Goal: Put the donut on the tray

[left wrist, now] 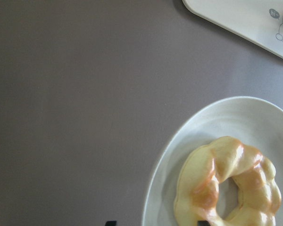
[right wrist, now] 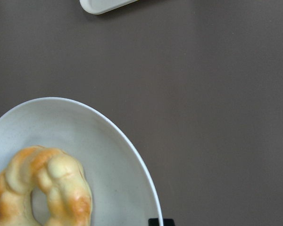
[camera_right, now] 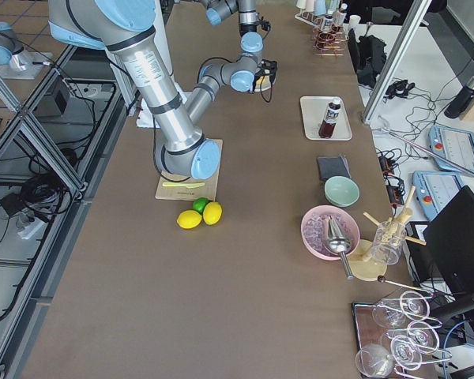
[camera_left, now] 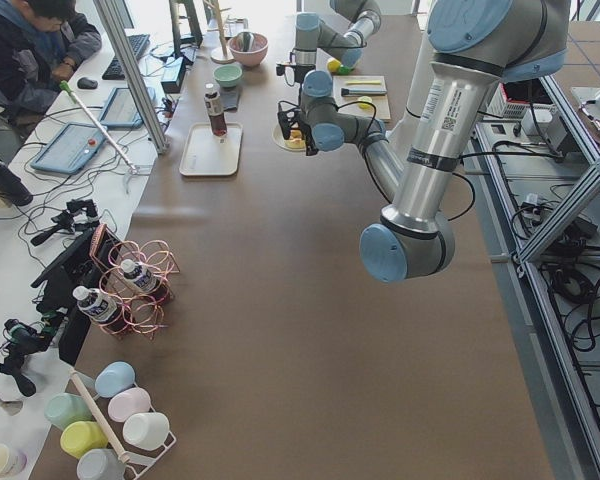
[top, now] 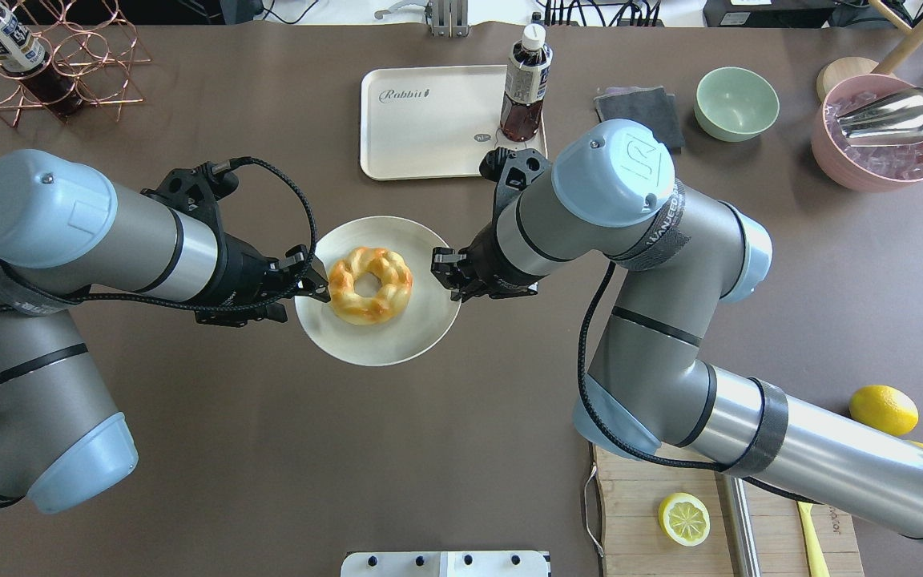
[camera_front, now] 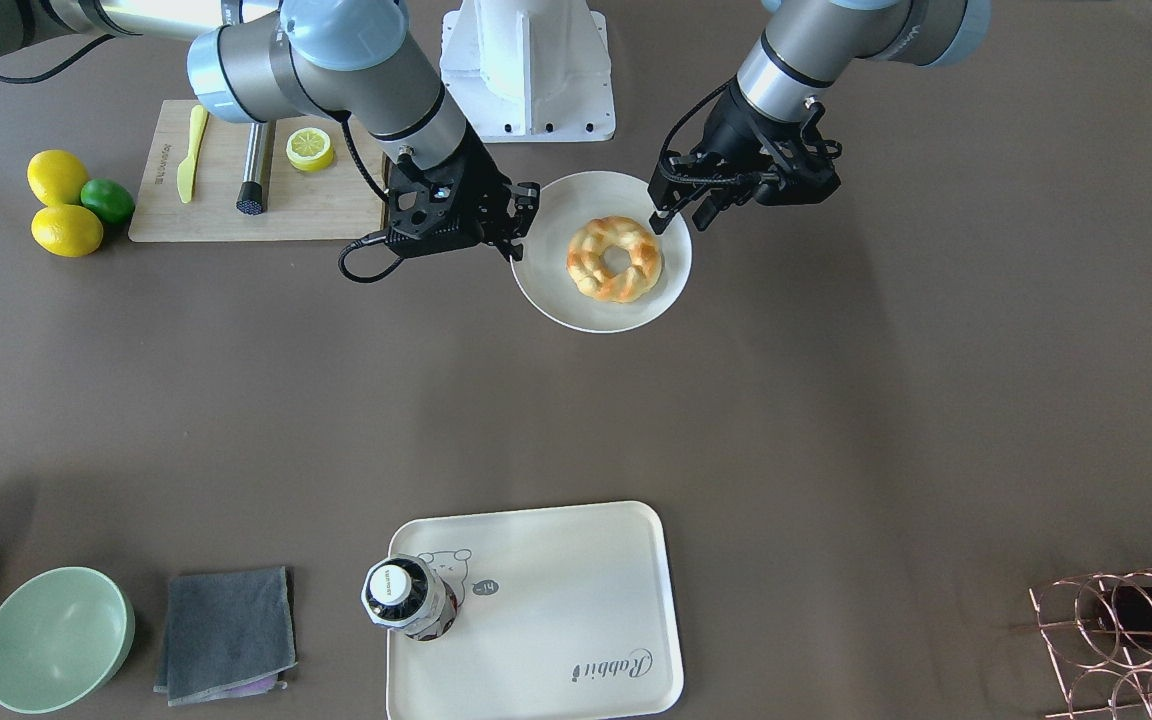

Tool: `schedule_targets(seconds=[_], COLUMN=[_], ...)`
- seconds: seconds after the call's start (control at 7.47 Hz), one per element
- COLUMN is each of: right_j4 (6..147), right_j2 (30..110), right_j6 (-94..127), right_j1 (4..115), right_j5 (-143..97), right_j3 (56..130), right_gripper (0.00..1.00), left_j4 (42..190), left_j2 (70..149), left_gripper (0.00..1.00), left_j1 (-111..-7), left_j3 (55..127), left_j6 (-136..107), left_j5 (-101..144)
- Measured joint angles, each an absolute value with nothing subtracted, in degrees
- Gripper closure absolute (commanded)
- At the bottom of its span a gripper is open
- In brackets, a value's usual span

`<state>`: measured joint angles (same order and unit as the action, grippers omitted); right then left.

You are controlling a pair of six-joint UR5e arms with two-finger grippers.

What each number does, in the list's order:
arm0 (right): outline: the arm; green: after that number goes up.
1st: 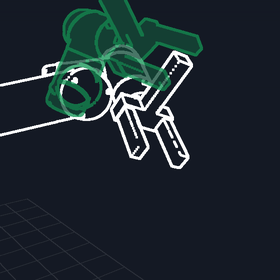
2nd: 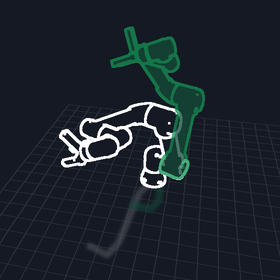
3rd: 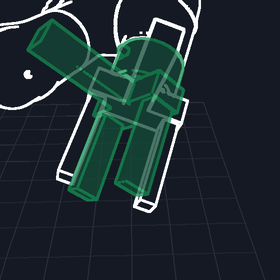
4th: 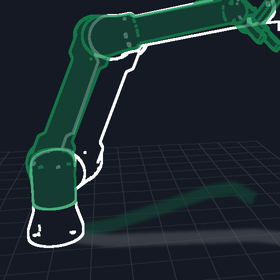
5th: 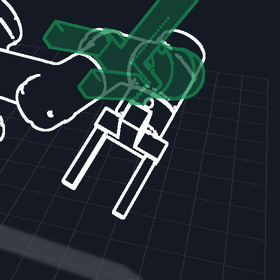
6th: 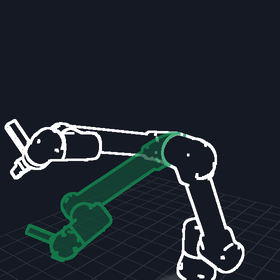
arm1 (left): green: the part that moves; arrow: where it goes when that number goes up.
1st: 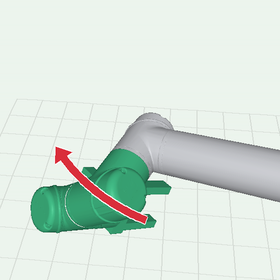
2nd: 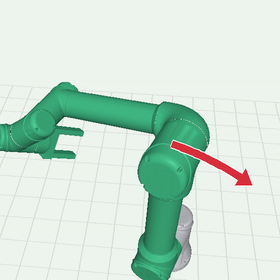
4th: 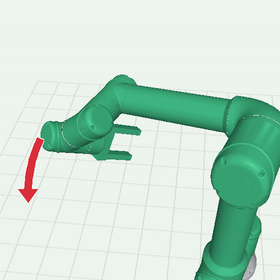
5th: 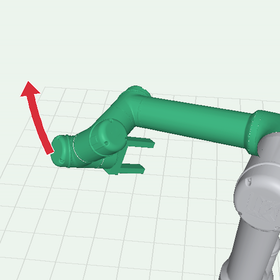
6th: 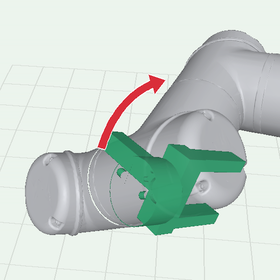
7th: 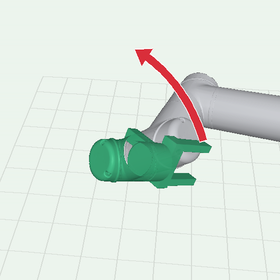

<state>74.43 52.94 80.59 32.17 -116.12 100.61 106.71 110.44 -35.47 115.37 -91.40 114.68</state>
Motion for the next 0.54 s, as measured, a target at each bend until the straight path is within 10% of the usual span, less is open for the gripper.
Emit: schedule_targets(seconds=[0.27, 0.54], right_j4=[75.55, 76.26], right_j2=[52.96, 52.91], right_j6=[80.59, 80.60], right_j1=[32.23, 32.36], right_j5=[-116.17, -116.23], right_j3=[101.57, 102.11], right_gripper=[1.00, 1.00], left_j4=[106.70, 106.70], left_j2=[110.26, 110.22], left_gripper=[0.59, 1.00], left_j1=[-35.48, -35.49], left_j3=[115.40, 115.47], left_j6=[-91.45, -91.53], left_j5=[114.66, 114.69])
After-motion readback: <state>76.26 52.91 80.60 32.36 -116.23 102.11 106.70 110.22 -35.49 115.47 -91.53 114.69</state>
